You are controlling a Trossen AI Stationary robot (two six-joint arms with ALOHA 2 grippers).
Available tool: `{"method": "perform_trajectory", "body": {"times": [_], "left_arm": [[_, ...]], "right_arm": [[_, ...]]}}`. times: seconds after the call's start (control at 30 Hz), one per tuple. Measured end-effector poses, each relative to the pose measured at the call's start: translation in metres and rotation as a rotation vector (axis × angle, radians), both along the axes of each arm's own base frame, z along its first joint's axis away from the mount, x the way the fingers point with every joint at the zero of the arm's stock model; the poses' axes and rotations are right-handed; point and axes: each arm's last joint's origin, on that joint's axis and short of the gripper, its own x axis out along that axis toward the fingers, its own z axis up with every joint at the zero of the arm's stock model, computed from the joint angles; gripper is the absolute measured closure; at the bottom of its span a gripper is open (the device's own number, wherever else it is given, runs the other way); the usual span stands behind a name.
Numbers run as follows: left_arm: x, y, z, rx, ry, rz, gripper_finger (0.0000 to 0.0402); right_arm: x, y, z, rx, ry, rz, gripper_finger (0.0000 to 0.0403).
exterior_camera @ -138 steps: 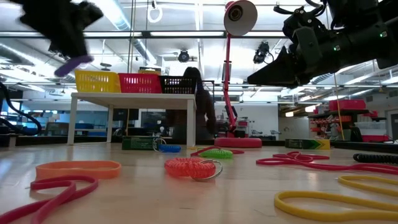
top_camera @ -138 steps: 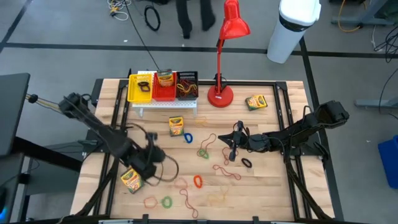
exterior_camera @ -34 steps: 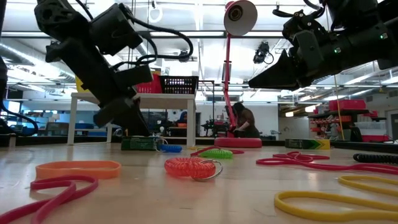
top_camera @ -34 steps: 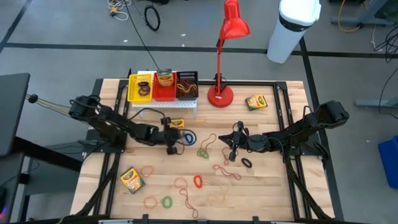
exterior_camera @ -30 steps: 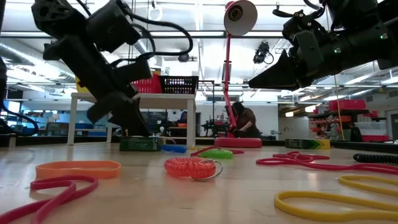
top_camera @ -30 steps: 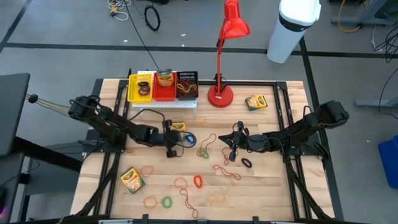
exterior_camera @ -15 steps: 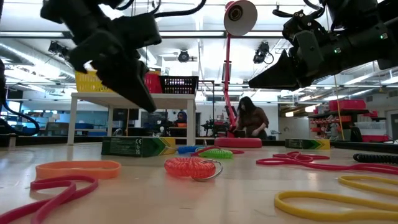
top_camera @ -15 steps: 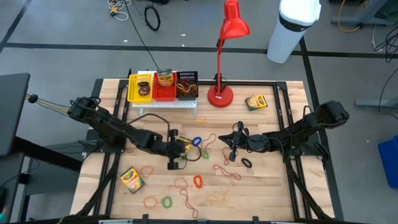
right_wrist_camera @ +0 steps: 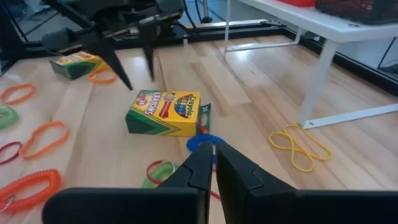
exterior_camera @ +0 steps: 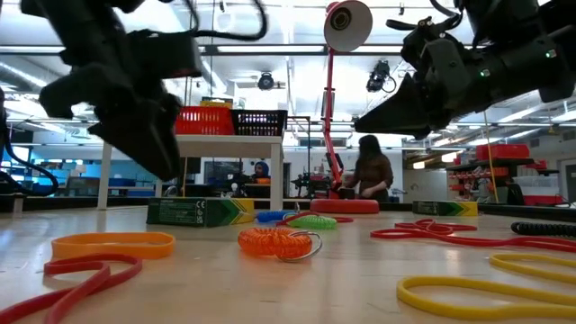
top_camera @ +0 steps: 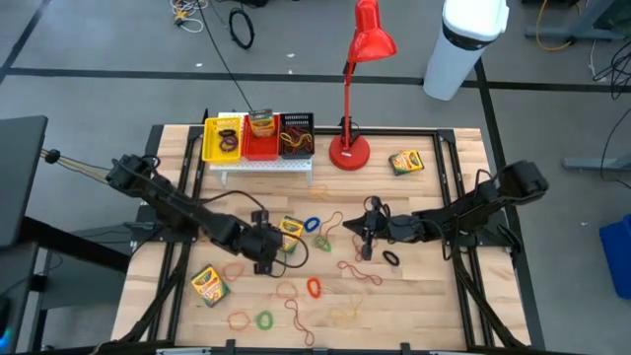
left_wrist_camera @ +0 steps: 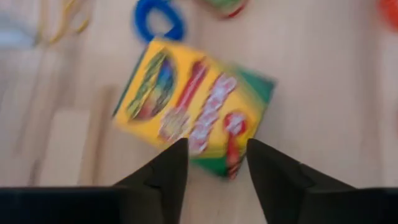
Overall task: Pick & Place Office Desk Supplies
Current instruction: Put the crayon box into the red bin on the shelf
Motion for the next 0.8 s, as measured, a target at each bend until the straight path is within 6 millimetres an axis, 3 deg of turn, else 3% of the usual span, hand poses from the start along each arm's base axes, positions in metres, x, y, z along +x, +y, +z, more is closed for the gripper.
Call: {"method": "perform_trajectory", "body": {"times": [0.33, 0.8], "left_arm": [[0.008, 0.003, 0.003, -0.229, -0.195, 0.356, 0.0128], [0.029, 0.023, 0.009, -0.527, -0.165, 0.252, 0.0096]], "right_arm": [[0.011, 0.003, 0.000, -0.024, 0.011, 0.014, 0.0372], [0.011, 0.003, -0.001, -0.029, 0.018, 0.016, 0.0372]]}}
